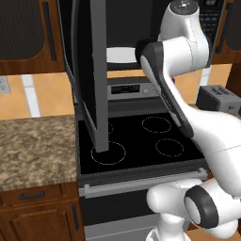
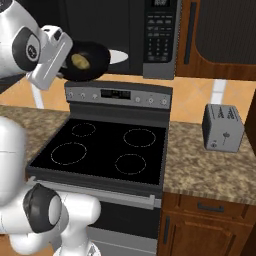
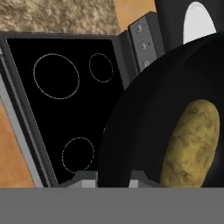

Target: Pick the potato from the sink and place it in the bowl. Then pick the bowl and place it in the microwave. Then close the microwave door and press the start button.

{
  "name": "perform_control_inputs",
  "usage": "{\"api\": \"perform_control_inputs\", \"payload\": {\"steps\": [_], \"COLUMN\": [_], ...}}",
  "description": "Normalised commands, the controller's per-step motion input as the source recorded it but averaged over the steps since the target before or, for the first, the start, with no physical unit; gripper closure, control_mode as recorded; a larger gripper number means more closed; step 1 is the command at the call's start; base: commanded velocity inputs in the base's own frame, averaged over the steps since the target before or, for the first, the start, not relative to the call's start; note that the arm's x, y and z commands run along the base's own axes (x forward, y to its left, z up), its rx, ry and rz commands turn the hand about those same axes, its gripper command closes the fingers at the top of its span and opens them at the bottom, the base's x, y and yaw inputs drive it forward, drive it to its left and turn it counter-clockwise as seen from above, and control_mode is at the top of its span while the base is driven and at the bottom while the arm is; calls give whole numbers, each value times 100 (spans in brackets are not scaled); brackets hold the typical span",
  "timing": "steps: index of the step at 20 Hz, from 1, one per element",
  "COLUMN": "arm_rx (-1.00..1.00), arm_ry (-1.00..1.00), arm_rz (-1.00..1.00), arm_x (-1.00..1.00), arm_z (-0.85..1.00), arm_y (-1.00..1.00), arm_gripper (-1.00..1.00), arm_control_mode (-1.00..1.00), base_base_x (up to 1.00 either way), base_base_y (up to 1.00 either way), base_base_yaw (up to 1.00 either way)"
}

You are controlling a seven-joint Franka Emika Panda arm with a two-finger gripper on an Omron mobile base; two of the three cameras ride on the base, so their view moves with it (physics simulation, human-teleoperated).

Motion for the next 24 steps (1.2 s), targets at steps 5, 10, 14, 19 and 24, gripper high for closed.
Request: {"api": "perform_control_inputs", "payload": {"steps": [5, 10, 14, 19, 24], "arm_rx": [-9, -10, -15, -15, -17], "arm_ry": [-6, -4, 0, 0, -6], "arm_rz": [19, 29, 20, 3, 0], "arm_x": [100, 100, 100, 100, 92], "arm_z": [-8, -15, -33, 3, 1], "arm_y": [2, 0, 0, 0, 0], "arm_gripper": [100, 100, 100, 100, -100], "arm_control_mode": [-100, -100, -100, -100, -100], "base_base_x": [0, 0, 0, 0, 0], "base_base_y": [0, 0, 0, 0, 0], "base_base_yaw": [0, 0, 0, 0, 0]}}
